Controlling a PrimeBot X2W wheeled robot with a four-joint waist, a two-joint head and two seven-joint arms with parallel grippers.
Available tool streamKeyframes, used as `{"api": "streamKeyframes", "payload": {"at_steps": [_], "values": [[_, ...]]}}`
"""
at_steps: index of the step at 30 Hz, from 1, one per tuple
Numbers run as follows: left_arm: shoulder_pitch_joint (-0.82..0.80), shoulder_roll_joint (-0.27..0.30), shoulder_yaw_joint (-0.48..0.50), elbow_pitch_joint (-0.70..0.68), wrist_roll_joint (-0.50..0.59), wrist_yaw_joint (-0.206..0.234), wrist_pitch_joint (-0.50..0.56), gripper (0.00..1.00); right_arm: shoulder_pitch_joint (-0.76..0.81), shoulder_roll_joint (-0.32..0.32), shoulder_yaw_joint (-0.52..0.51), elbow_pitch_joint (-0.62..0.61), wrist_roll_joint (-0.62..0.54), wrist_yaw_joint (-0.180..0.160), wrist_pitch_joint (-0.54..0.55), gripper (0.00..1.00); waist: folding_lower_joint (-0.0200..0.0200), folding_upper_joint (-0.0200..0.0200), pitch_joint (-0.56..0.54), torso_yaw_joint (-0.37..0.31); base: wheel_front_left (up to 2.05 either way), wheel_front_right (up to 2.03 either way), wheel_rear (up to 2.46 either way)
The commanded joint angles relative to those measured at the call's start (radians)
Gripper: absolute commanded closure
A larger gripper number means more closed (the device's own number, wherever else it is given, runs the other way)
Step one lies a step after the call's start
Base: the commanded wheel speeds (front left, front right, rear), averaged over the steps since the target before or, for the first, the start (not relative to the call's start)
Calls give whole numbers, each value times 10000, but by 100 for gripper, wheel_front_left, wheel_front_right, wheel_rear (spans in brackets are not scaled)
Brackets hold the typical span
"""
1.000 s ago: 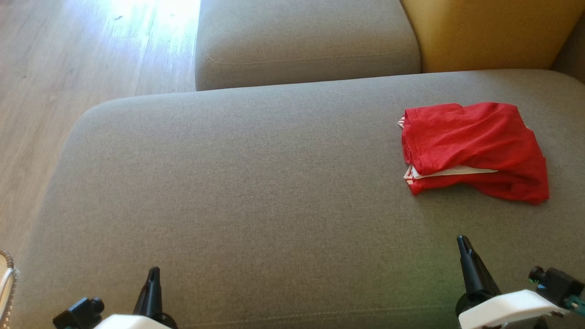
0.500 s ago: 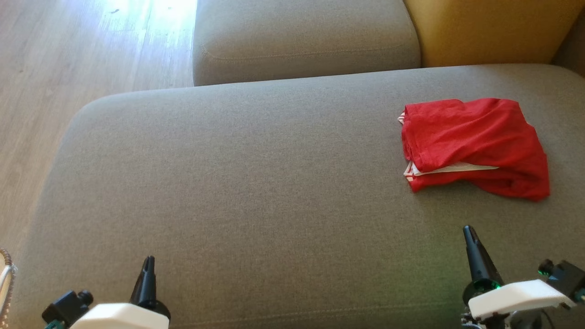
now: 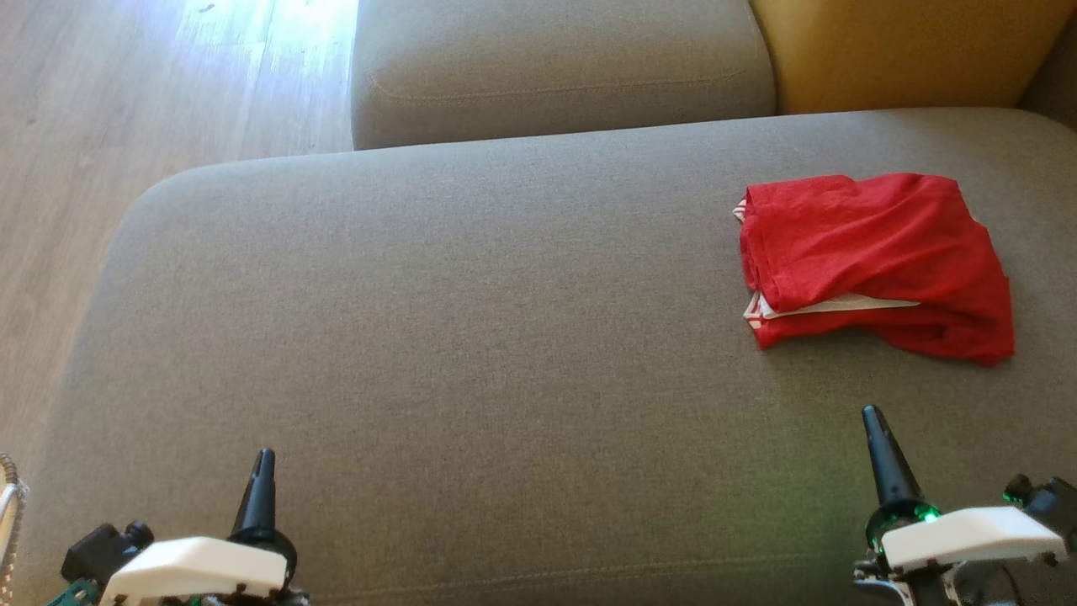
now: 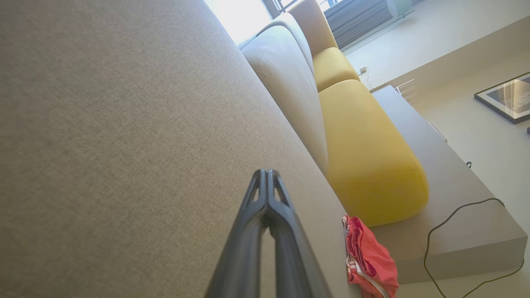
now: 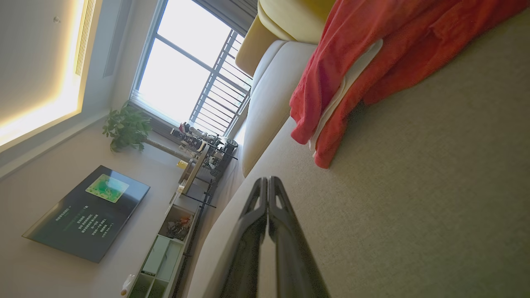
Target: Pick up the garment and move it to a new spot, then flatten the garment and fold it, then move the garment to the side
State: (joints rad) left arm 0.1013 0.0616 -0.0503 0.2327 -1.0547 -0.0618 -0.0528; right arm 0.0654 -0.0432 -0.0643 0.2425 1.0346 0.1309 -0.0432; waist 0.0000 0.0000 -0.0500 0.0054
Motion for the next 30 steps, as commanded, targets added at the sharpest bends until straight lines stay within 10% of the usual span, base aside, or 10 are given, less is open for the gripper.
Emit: {"api": "streamKeyframes", "payload": {"at_steps": [1,30], "values": [[-622,137,328,-265,-358,-102,68,100,-684,-127,65,-289,385,0,112,100,0,0,21,-2,0,0,0],[-1519,115,959,-30,-3726,-466,908,100,-1329,-137,-223,-99,3757,-1,966,100,0,0,337,-35,0,0,0]]}}
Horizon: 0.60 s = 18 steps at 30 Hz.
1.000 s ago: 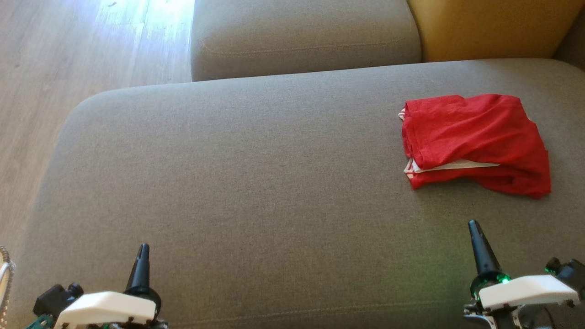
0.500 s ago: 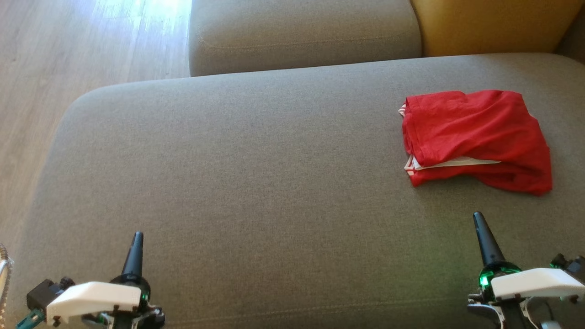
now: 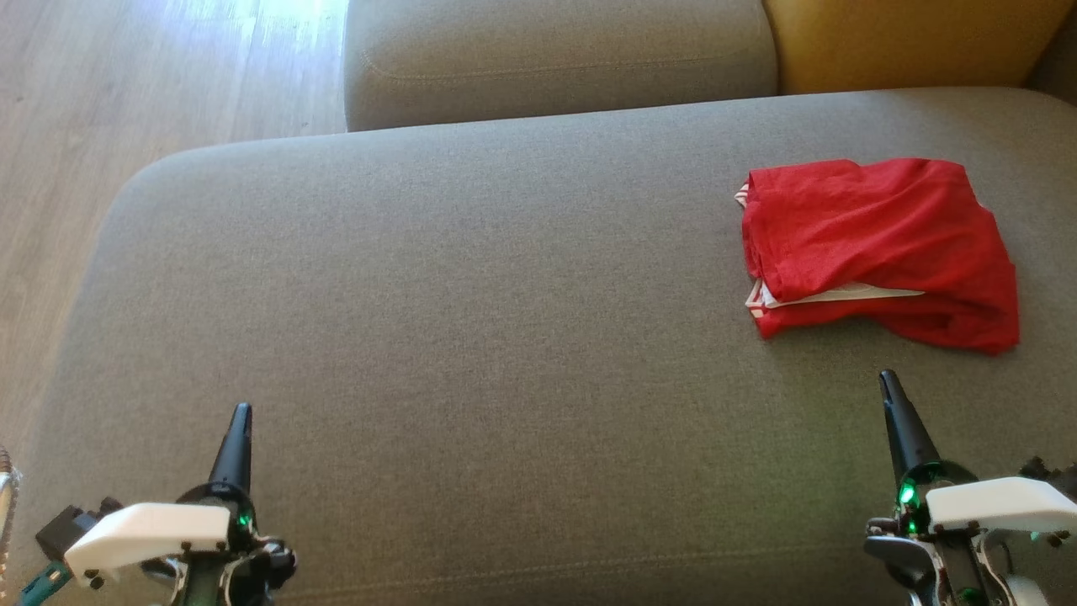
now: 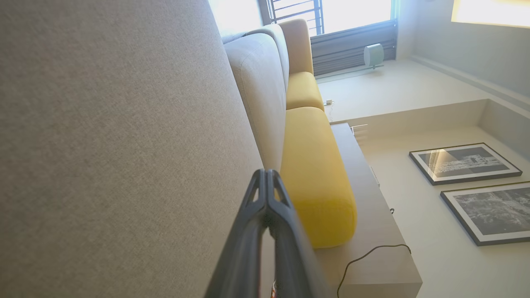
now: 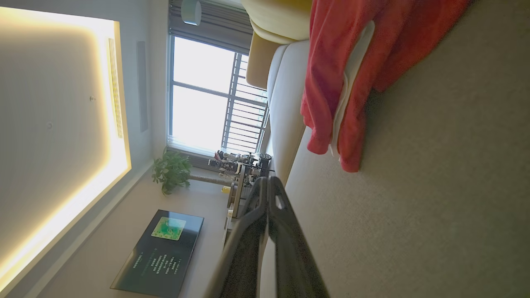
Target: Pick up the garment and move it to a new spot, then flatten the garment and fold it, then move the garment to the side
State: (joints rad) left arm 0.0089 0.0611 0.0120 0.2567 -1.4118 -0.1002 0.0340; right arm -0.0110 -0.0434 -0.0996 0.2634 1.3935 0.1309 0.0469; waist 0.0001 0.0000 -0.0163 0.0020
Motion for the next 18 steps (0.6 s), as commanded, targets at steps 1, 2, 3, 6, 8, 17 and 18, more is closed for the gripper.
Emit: {"api": "streamKeyframes", "payload": {"at_steps": [1,2,3,6,8,17,18], "values": [[-626,119,358,-262,-271,-95,69,100,-587,-135,119,-301,283,-1,94,100,-1,0,12,-1,0,0,0],[-657,118,380,-254,-387,-108,99,100,-610,-135,109,-294,399,-1,124,100,-1,0,23,-2,0,0,0],[-688,117,402,-246,-503,-120,128,100,-632,-135,99,-288,516,-1,154,100,-1,0,34,-3,0,0,0],[-781,113,470,-221,-850,-158,217,100,-699,-136,68,-268,864,-1,243,100,-1,0,67,-7,0,0,0],[-843,110,515,-205,-1081,-183,276,100,-744,-136,48,-255,1096,-1,302,100,-1,0,88,-9,0,0,0],[-1123,97,719,-131,-2120,-296,544,100,-944,-137,-44,-196,2141,-2,570,100,-1,0,187,-19,0,0,0],[-1145,96,737,-125,-2202,-305,566,100,-961,-137,-52,-191,2225,-2,591,100,-1,0,195,-20,0,0,0]]}}
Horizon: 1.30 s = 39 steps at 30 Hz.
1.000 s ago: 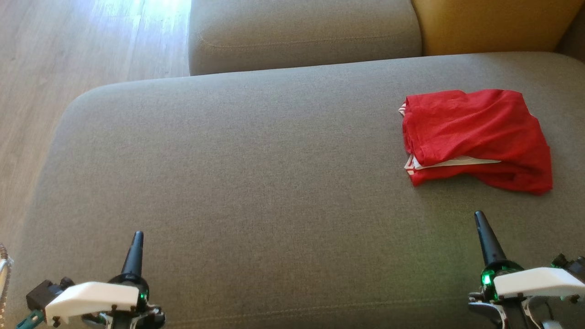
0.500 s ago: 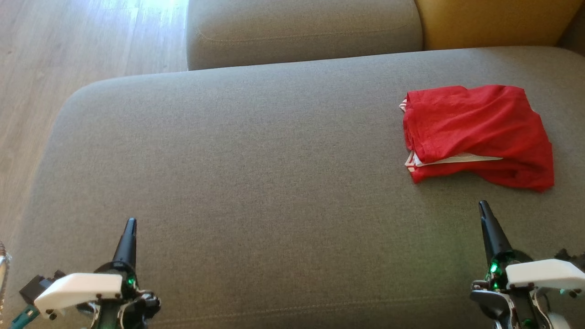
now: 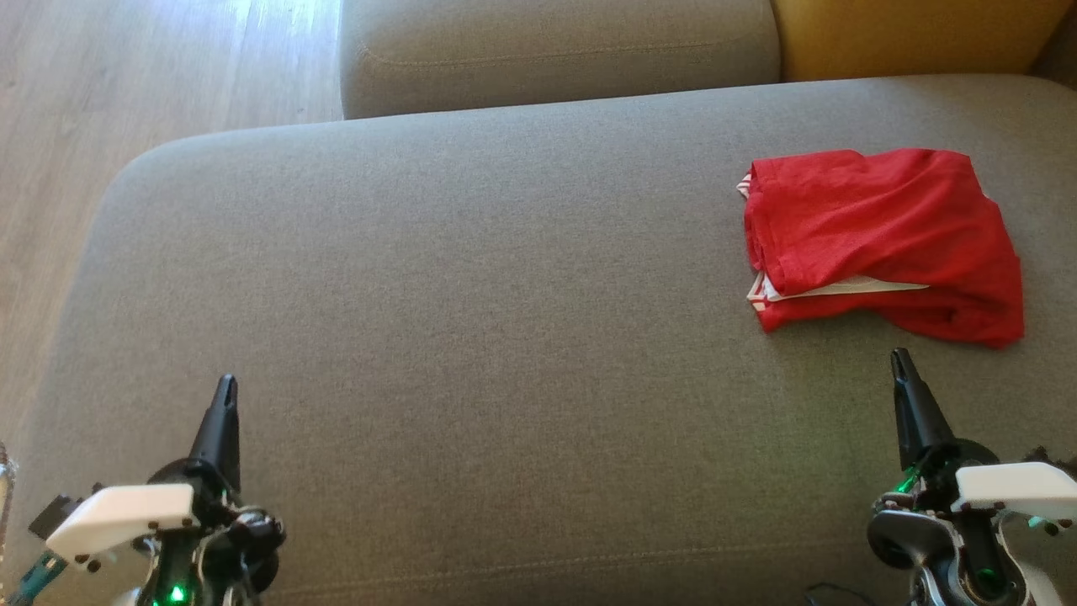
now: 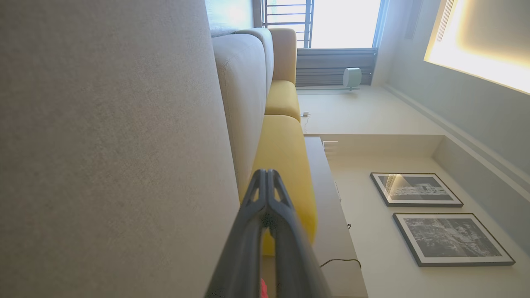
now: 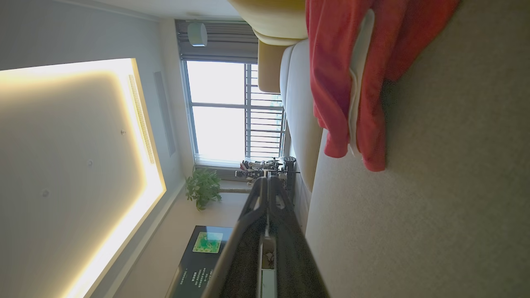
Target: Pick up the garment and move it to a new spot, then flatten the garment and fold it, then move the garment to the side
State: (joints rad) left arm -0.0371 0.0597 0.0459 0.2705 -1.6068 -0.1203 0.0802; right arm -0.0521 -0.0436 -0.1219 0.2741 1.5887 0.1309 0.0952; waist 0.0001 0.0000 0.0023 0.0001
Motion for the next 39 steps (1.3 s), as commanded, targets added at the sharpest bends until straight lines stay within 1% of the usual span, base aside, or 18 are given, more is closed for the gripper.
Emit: {"api": "streamKeyframes", "payload": {"at_steps": [1,39], "values": [[-686,107,401,-263,-249,-103,107,100,-549,-134,169,-298,271,-2,109,100,-1,0,9,-1,0,0,0],[-695,30,509,-259,-159,-104,194,100,-554,-105,127,-296,236,-2,143,100,-1,0,8,-1,0,0,0]]}}
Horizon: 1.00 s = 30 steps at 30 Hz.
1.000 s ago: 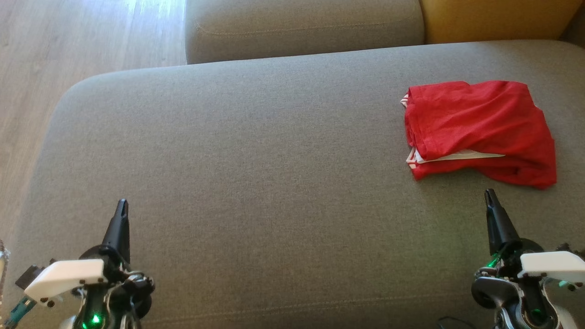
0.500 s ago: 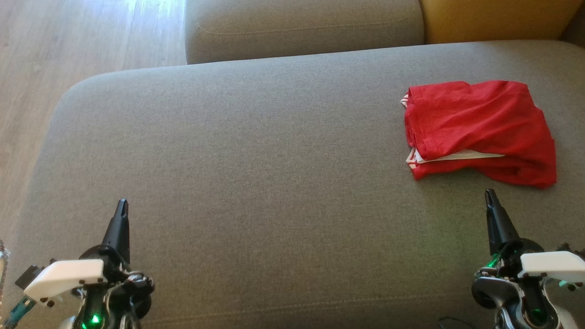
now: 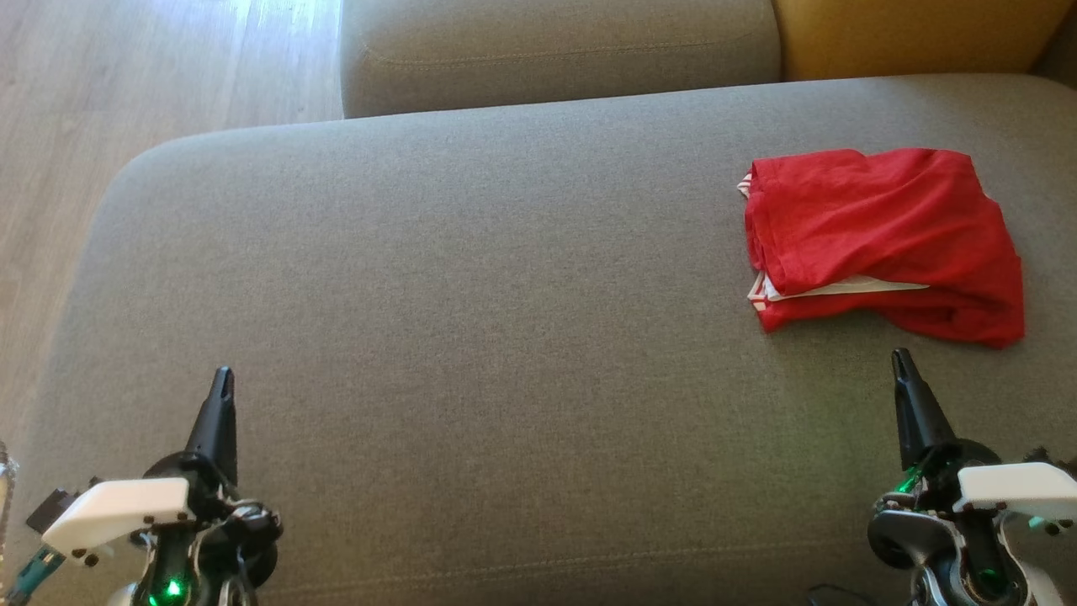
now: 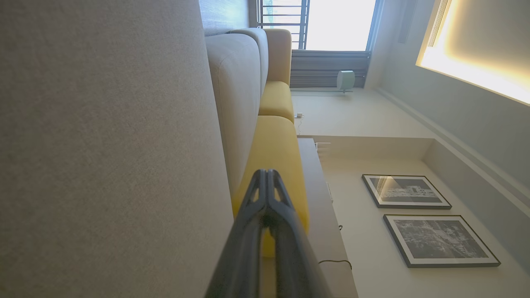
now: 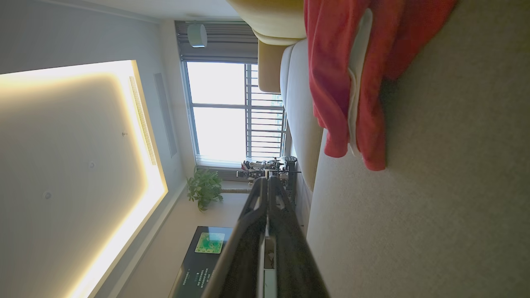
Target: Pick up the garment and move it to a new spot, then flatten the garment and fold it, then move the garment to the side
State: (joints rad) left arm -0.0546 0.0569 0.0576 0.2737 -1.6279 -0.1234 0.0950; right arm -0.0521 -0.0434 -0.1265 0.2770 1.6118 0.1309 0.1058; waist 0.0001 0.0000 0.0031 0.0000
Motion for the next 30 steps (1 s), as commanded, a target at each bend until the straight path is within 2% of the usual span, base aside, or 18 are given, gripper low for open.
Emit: {"api": "streamKeyframes", "payload": {"at_steps": [1,30], "values": [[-520,57,394,-292,54,-73,48,100,-554,-107,172,-325,5,-2,38,100,-1,0,0,0,0,0,0],[-524,18,451,-290,101,-73,93,100,-556,-93,152,-324,-11,-2,54,100,-1,0,0,0,0,0,0]]}}
